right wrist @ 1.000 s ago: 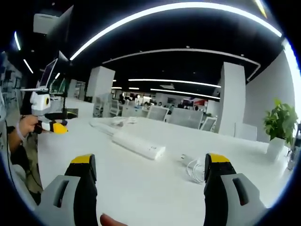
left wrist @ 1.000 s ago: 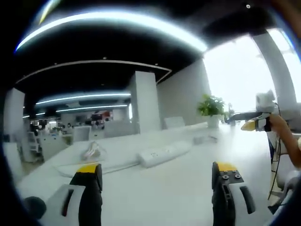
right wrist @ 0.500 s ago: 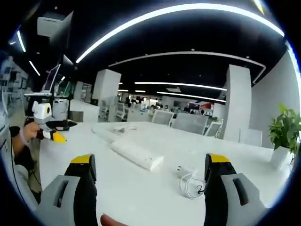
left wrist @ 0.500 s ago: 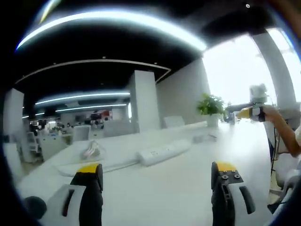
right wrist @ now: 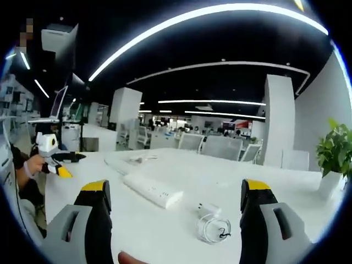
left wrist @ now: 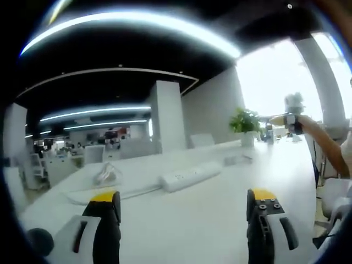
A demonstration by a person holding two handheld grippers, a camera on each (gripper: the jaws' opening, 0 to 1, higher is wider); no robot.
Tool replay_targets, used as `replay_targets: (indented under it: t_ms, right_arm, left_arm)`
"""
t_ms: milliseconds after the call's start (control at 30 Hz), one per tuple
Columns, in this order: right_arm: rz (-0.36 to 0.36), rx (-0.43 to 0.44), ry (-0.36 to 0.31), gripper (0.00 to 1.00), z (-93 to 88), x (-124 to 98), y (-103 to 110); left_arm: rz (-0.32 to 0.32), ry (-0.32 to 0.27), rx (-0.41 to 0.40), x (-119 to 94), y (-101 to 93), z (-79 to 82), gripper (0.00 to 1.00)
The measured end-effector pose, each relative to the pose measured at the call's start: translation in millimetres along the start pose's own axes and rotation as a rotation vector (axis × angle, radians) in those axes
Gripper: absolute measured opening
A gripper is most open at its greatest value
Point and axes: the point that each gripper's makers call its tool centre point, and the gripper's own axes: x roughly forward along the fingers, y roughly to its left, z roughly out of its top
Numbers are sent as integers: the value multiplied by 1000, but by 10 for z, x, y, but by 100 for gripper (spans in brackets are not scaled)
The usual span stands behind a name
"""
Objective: Straighten the power strip on the desk, plug the charger into it
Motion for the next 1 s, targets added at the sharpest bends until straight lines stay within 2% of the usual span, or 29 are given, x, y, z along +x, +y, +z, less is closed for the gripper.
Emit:
replay_targets:
  t_ms: [167, 400, 600, 733, 1000]
  right_arm:
    - [-27, -11, 9, 98, 2, 48, -171]
    - [-13, 4, 5, 100, 3, 133, -289]
    - [-6, 29, -27, 100, 35, 217, -441]
    - [-18, 17, -31, 100, 39, 269, -559]
    - [-48, 37, -108, 100, 169, 294, -791]
  left_arm:
    - [6, -16, -10, 5, 23, 41, 97]
    - [12, -24, 2, 3, 51, 100, 97]
    - [16, -29, -3, 2, 57, 108, 97]
    - [18, -26, -3, -1, 56, 102, 97]
    - [28, -38, -9, -6, 68, 129, 97]
